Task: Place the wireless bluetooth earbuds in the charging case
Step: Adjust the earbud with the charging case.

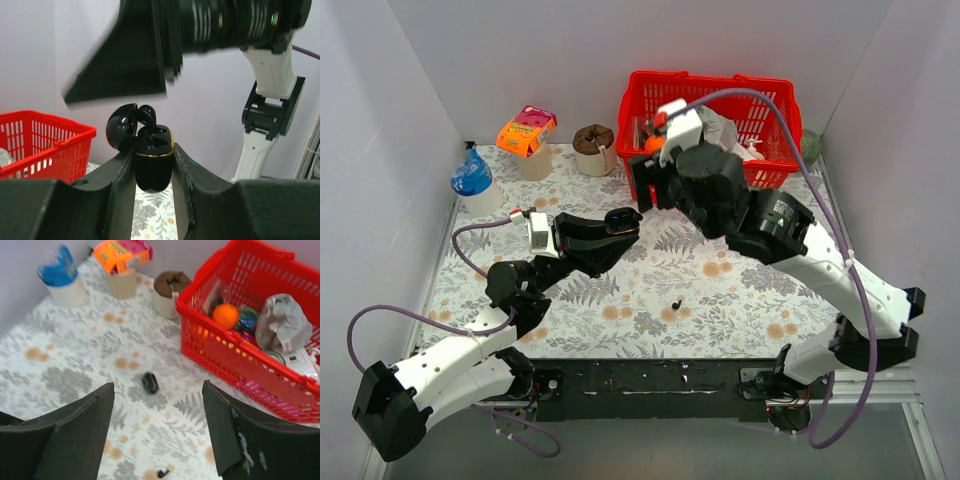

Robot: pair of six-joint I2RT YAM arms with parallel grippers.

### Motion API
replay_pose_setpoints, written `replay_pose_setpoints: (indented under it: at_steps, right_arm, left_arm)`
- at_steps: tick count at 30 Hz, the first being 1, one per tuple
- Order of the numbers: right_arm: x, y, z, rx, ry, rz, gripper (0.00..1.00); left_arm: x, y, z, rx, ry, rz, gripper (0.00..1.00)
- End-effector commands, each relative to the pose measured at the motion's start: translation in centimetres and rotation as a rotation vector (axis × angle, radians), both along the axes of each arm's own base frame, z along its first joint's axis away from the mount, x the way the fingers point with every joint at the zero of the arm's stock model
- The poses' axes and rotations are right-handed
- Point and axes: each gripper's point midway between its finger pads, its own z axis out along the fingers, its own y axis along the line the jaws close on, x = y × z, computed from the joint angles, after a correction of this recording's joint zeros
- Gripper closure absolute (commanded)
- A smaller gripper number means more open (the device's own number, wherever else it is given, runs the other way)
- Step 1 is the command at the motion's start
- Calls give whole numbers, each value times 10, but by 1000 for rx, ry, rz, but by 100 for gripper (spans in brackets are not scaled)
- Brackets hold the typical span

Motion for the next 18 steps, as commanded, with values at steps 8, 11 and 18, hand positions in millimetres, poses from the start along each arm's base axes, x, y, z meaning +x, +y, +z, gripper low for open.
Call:
replay_pose_setpoints:
  at_steps: [8,11,18]
  right_arm:
    - [-51,-60,26,313,-144,149,6]
    - [-58,-55,19,355,-72,173,6]
    - [-84,-31,8,384,61,325,10]
  left_arm:
    - [11,10,-32,112,107,-37,100]
    - [9,5,-35,107,125,-77,100]
    - [-1,0,-30,83,97,-146,100]
